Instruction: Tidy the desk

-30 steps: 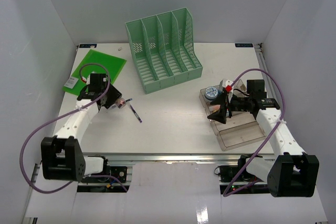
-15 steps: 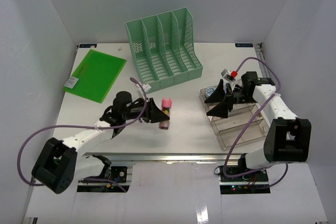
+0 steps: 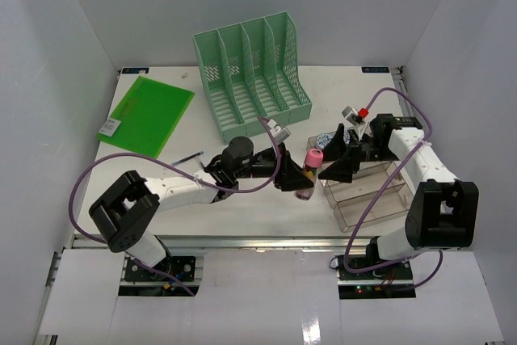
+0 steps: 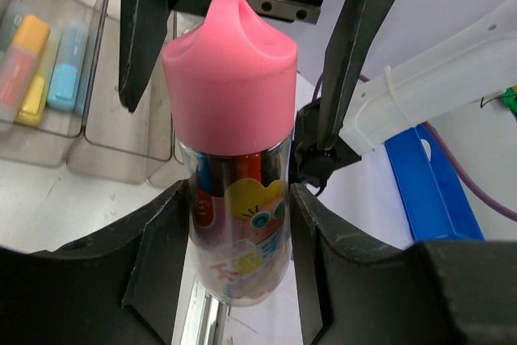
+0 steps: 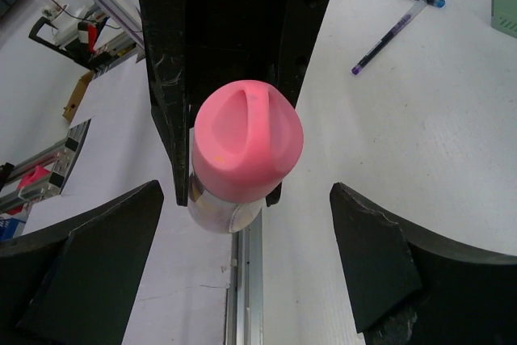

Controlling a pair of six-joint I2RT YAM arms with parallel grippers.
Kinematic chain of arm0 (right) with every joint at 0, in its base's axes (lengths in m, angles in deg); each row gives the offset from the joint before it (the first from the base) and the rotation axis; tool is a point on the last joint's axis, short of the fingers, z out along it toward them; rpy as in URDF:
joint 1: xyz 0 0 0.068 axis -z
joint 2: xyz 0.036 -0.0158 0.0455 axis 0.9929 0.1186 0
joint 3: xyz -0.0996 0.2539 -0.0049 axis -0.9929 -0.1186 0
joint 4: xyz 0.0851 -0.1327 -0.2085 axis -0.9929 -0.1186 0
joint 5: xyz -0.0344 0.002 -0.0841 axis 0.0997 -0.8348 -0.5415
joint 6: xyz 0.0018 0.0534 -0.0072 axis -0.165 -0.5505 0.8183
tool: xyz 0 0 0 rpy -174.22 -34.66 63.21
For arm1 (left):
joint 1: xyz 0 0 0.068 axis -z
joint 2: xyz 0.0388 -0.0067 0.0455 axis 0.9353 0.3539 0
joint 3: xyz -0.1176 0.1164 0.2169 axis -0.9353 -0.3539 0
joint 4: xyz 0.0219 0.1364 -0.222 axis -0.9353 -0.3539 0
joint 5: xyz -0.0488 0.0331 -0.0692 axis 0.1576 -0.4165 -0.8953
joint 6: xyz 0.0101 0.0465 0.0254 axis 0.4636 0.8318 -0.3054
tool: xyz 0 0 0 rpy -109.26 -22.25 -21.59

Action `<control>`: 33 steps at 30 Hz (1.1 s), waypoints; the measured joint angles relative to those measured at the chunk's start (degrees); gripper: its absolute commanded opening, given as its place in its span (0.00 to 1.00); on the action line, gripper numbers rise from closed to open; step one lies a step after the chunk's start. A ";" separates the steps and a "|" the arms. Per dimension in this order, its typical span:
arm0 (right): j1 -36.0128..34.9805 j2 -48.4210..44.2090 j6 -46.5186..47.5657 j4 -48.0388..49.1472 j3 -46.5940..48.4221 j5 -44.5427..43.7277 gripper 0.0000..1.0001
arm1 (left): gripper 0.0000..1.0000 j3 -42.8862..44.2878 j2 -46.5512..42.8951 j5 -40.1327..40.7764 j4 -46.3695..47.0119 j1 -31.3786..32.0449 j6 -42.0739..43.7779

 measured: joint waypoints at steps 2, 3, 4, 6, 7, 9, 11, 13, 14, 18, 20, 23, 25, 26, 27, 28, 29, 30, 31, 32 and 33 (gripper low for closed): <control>0.42 0.00 -0.11 -0.30 0.05 0.10 0.90 | 0.00 1.15 1.17 0.80 1.14 0.55 0.19; 0.59 0.00 -0.18 -0.37 0.11 0.11 0.90 | 0.00 1.54 1.57 1.09 1.43 0.72 0.22; 0.71 0.01 -0.26 -0.43 0.38 0.11 0.91 | 0.00 2.09 2.08 1.33 1.69 0.85 0.22; 0.82 0.05 -0.40 -0.53 1.20 0.12 0.96 | 0.00 3.58 3.37 1.68 1.99 1.06 0.21; 0.83 0.09 -0.46 -0.58 1.74 0.14 0.99 | 0.00 4.53 4.15 1.81 2.05 1.17 0.20; 0.83 0.35 -0.66 -0.61 3.12 0.16 0.87 | 0.00 6.76 5.92 2.11 2.28 1.62 0.18; 0.76 0.69 -0.92 -0.60 4.23 0.18 0.70 | 0.00 8.39 7.35 2.30 2.28 2.22 0.18; 0.67 0.92 -1.45 -0.93 5.03 0.28 0.60 | 0.00 9.52 8.46 2.65 2.20 2.79 0.29; 0.60 0.93 -1.49 -1.21 5.21 0.19 0.49 | 0.00 9.80 8.84 2.68 2.25 2.77 0.32; 0.71 1.02 -2.32 -2.13 5.55 0.24 0.15 | 0.00 10.23 9.57 1.97 2.93 2.93 1.18; 0.74 1.05 -2.34 -2.33 5.53 0.38 0.08 | 0.00 10.22 9.58 2.11 3.07 3.12 1.23; 0.74 1.05 -2.32 -2.33 5.53 0.56 0.08 | 0.05 10.20 9.58 2.13 3.34 3.11 1.20; 0.73 1.05 -2.31 -2.33 5.53 0.58 0.08 | 0.22 10.11 9.58 2.17 3.52 3.11 1.08; 0.72 1.02 -2.30 -2.33 5.53 0.56 0.08 | 0.30 10.03 9.58 2.22 3.60 3.11 1.02; 0.72 0.94 -2.29 -2.33 5.53 0.54 0.08 | 0.39 9.98 9.58 2.29 3.68 3.12 1.00; 0.72 0.80 -2.26 -2.31 5.53 0.52 0.08 | 0.52 9.93 9.56 2.36 3.81 3.15 0.99; 0.72 0.60 -2.21 -2.31 5.53 0.49 0.08 | 0.62 9.82 9.50 2.45 3.96 3.18 1.00; 0.72 0.37 -2.14 -2.31 5.53 0.45 0.08 | 0.70 9.63 9.32 2.64 4.04 3.23 1.06; 0.72 0.08 -2.05 -2.31 5.53 0.39 0.08 | 0.73 9.34 9.00 2.94 4.05 3.29 1.16; 0.68 -0.26 -1.72 -2.20 5.53 0.33 0.08 | 0.77 8.71 8.31 3.50 3.95 3.35 1.18; 0.65 -0.61 -1.38 -2.10 5.53 0.27 0.08 | 0.80 8.08 7.61 4.06 3.84 3.42 1.21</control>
